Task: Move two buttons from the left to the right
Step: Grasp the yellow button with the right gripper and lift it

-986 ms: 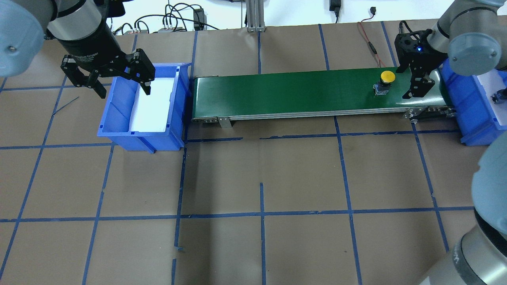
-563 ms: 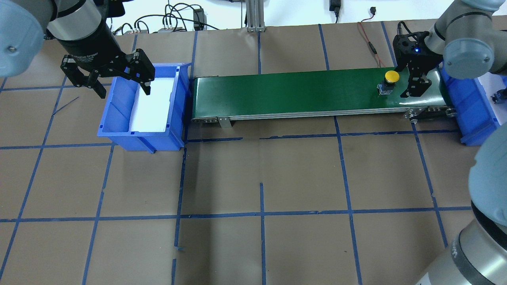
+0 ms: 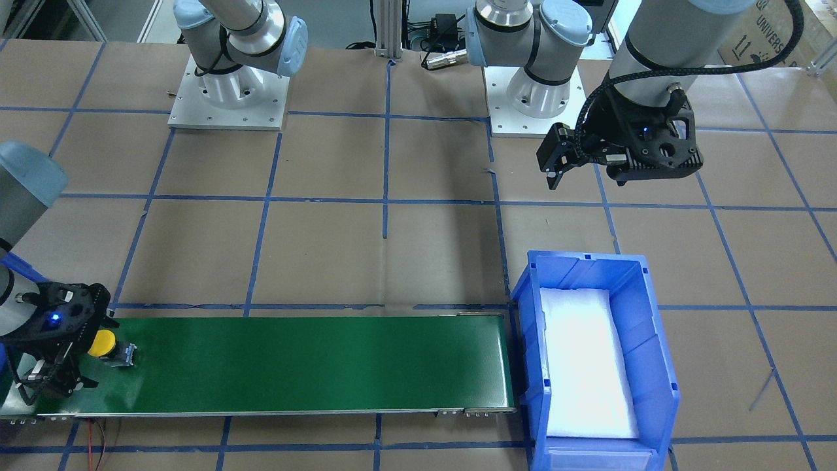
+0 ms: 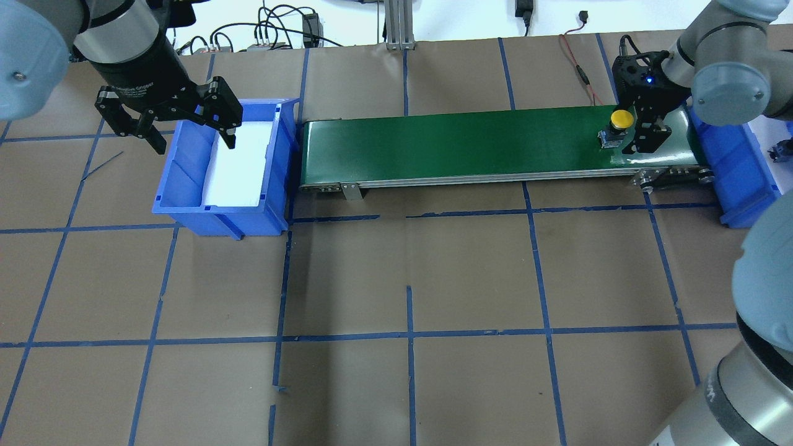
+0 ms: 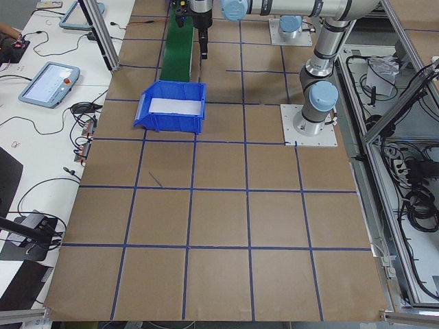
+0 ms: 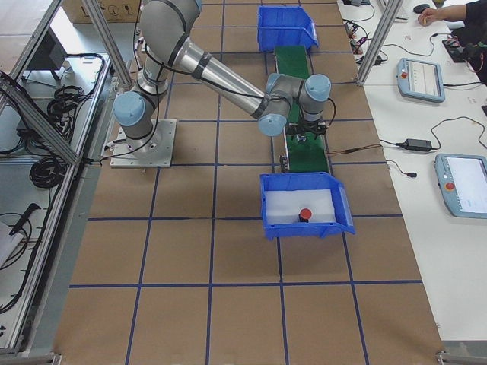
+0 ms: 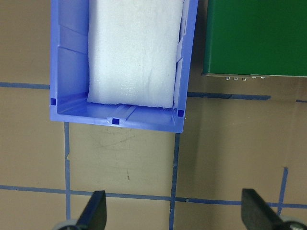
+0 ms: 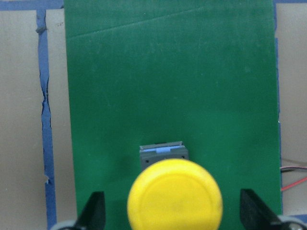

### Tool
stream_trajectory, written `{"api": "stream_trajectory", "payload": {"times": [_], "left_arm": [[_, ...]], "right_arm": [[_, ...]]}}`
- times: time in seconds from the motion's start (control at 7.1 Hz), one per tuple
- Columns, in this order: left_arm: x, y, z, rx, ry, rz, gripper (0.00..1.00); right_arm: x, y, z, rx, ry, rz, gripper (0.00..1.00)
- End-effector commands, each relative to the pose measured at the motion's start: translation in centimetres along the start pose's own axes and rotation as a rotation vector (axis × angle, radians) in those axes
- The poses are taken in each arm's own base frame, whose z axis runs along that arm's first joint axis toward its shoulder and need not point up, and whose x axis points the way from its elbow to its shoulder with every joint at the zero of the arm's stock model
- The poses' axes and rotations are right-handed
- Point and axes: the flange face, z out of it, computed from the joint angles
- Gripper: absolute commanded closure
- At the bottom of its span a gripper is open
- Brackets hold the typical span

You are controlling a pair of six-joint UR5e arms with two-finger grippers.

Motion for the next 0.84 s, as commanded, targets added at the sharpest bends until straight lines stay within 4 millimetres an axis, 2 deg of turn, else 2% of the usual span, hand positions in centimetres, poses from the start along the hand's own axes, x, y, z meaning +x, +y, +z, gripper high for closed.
{"api": "stream_trajectory", "payload": {"times": [0.0, 0.14, 0.28, 0.42, 0.56, 0.7], "left_arm": [[0.00, 0.01, 0.02, -0.002, 0.000, 0.000, 0.00], [0.00, 0.01, 0.02, -0.002, 0.000, 0.000, 0.00], [0.00, 0.01, 0.02, -0.002, 0.000, 0.000, 0.00], [0.00, 0.01, 0.02, -0.002, 0.000, 0.000, 0.00], [0.00, 0.01, 0.02, -0.002, 0.000, 0.000, 0.00], [0.00, 0.01, 0.02, -0.002, 0.000, 0.000, 0.00]], "right_arm": [[0.01, 0.02, 0.14, 0.001, -0.002, -0.001, 0.07], [0.01, 0.03, 0.14, 0.000, -0.002, 0.002, 0.14], [0.00, 0.04, 0.14, -0.002, -0.003, 0.002, 0.26], [-0.02, 0.09, 0.04, -0.008, -0.003, 0.002, 0.41], [0.01, 0.13, -0.03, -0.013, -0.003, 0.001, 0.68], [-0.03, 0.04, -0.77, -0.019, 0.006, 0.000, 0.80]]}}
